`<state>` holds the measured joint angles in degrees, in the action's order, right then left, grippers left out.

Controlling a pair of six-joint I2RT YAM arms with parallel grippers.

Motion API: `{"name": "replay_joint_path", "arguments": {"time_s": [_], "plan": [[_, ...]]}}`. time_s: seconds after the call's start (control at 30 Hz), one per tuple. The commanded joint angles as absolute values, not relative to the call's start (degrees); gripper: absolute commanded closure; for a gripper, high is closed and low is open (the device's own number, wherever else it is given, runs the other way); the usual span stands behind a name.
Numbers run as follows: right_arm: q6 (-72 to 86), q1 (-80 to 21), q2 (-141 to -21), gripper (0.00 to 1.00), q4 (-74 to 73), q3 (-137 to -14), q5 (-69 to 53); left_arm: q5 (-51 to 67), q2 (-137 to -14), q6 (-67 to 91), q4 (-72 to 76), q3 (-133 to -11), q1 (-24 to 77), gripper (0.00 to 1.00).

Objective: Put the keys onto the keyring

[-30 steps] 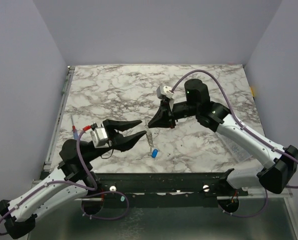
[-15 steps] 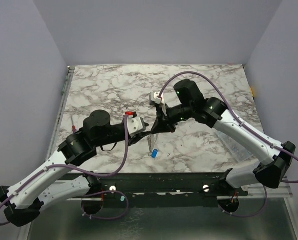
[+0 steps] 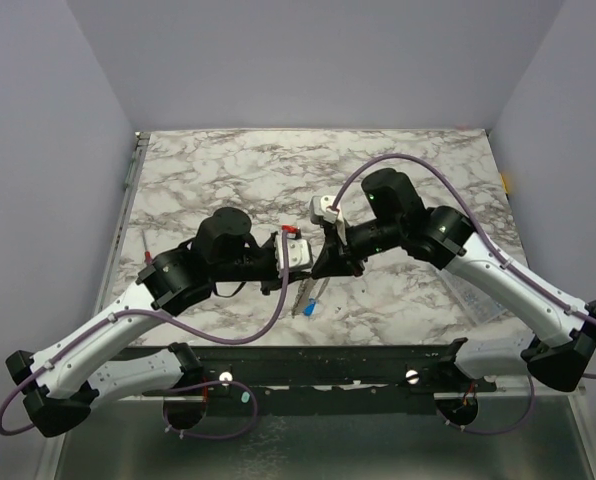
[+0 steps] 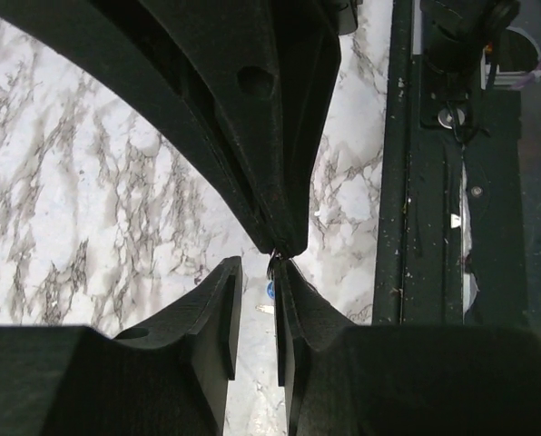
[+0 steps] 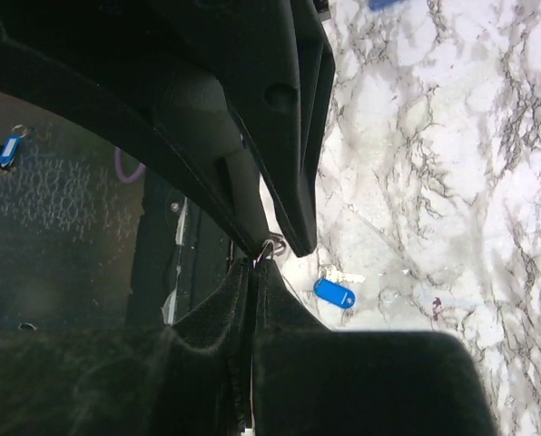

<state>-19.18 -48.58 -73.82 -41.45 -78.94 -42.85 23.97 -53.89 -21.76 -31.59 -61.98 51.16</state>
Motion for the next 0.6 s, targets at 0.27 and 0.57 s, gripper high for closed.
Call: {"name": "replay_joint_path", "arguments": {"time_s": [0.27,0.57], "plan": [[-18.9,-50.1,-72.04,0.99,-41.16,-76.92,-43.76,30.84,-57.38,-25.17,-32.87,-65.24,51.02,0.86],[-19.31,-50.28,-69.38,0.99,-38.13,-74.89,-44.95,34.52,-57.91,-24.16,-29.14,-62.06,51.0,1.0]]}}
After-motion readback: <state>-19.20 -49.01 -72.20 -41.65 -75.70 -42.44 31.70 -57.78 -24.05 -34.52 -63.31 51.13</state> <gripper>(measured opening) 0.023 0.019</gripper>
